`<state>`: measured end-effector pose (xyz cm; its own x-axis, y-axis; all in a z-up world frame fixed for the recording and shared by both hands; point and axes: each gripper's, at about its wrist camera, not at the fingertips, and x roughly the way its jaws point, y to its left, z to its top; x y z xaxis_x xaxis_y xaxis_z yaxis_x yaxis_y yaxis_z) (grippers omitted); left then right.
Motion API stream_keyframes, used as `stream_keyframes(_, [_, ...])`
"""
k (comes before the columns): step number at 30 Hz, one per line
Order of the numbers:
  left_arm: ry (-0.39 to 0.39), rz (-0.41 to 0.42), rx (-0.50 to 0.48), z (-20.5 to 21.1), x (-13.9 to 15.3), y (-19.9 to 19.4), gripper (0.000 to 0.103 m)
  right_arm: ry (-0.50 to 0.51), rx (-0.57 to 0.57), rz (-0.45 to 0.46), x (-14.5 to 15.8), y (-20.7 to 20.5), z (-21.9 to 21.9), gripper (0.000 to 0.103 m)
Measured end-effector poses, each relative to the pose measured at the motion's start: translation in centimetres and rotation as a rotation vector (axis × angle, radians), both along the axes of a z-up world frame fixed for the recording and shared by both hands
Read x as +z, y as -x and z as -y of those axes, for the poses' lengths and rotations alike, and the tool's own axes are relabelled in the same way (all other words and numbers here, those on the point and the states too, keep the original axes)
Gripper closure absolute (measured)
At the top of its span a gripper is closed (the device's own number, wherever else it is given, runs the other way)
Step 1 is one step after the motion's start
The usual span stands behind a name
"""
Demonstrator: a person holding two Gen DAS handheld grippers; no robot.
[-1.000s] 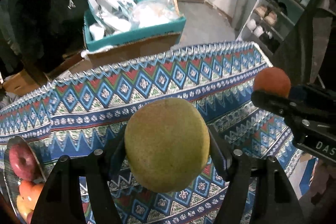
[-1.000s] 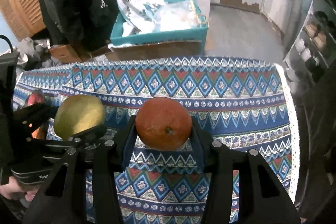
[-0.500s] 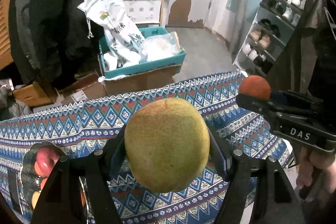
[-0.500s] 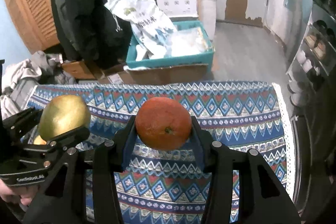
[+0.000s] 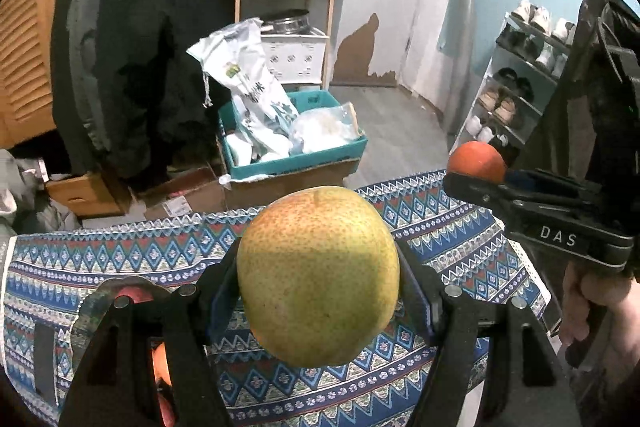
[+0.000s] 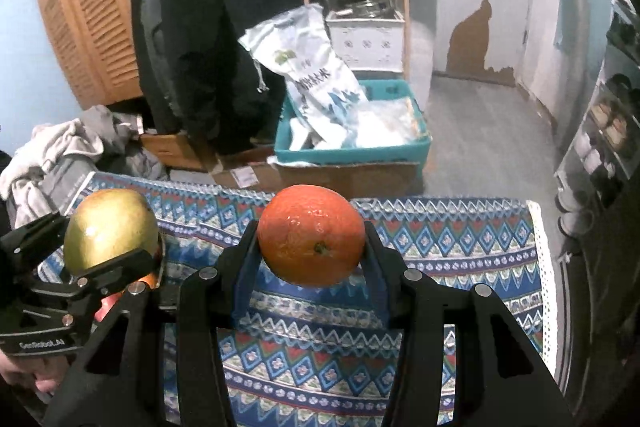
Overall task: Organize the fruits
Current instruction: 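Carry the pear with the left tool while the right tool carries the orange toward the plate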
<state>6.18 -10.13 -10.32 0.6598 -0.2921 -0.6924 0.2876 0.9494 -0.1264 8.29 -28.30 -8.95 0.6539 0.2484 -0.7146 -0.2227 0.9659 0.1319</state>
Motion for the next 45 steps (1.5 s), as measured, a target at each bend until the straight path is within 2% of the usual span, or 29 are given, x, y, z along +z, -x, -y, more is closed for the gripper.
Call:
stream_keyframes(9, [0.017, 0.010, 0.047, -3.1, 0.6, 1.0, 0.031, 0.000, 0.073, 0.005, 0.6, -0.5, -3.9, 0.055])
stream_keyframes(18, [0.026, -0.005, 0.145, -8.0, -0.1, 1.5, 0.031, -0.002, 0.179, -0.013, 0.3, -1.4, -9.5, 0.055])
stream_keyframes(35, [0.052, -0.055, 0.353, -18.7, -2.7, 2.1, 0.031, -0.014, 0.382, -0.099, -2.3, -3.1, -20.6, 0.055])
stream_keyframes(45, [0.073, -0.135, 0.441, -23.3, -6.3, 1.1, 0.031, -0.007, 0.448, -0.179, -5.4, -4.0, -24.5, 0.055])
